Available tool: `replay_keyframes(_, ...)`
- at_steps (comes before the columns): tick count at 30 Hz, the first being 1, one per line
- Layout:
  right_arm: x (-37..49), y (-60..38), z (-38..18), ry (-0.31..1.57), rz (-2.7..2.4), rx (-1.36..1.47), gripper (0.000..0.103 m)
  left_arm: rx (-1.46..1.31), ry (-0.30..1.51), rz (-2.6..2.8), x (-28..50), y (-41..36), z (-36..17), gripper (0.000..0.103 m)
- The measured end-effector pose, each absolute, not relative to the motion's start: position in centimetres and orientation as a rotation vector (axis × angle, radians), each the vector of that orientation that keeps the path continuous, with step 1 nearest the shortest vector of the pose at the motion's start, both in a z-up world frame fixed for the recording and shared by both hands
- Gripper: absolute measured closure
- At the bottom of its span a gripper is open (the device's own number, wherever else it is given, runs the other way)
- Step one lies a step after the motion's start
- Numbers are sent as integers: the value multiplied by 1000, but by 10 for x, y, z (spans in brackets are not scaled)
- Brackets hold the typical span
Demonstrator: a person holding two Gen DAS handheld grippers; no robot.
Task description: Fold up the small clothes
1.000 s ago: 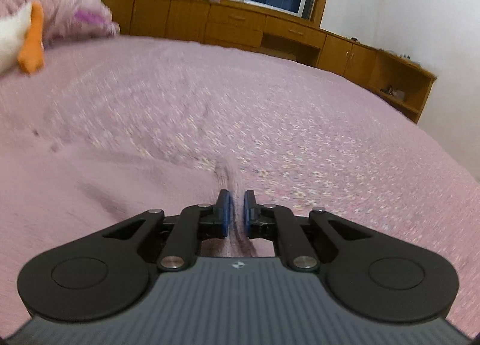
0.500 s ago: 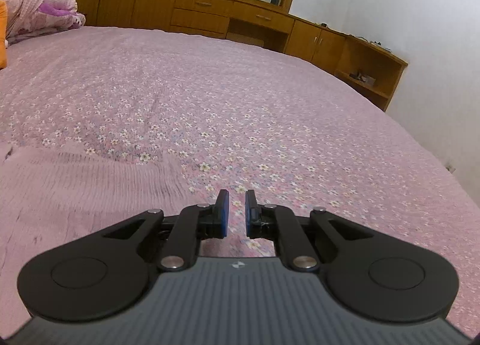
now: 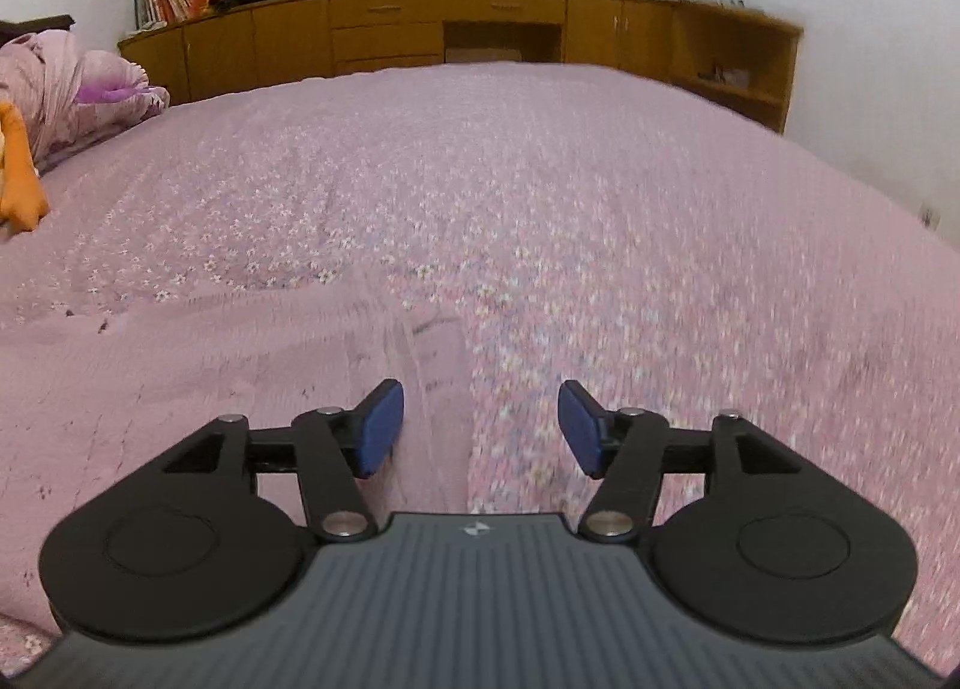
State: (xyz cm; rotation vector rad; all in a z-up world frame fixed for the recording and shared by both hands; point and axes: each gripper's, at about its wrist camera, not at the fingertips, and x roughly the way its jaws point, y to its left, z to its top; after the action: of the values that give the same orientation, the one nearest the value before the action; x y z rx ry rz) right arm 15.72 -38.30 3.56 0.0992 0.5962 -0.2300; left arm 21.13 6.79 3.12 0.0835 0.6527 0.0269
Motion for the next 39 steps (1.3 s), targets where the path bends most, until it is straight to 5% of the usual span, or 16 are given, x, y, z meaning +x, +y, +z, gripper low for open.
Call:
replay_keyframes(11, 117, -390, 26, 588, -131, 338, 18, 102, 707, 12, 172, 51, 41, 60)
replay_keyframes(39, 131, -413, -9, 638, 120, 736, 0, 29, 848, 6, 97, -8, 50, 58)
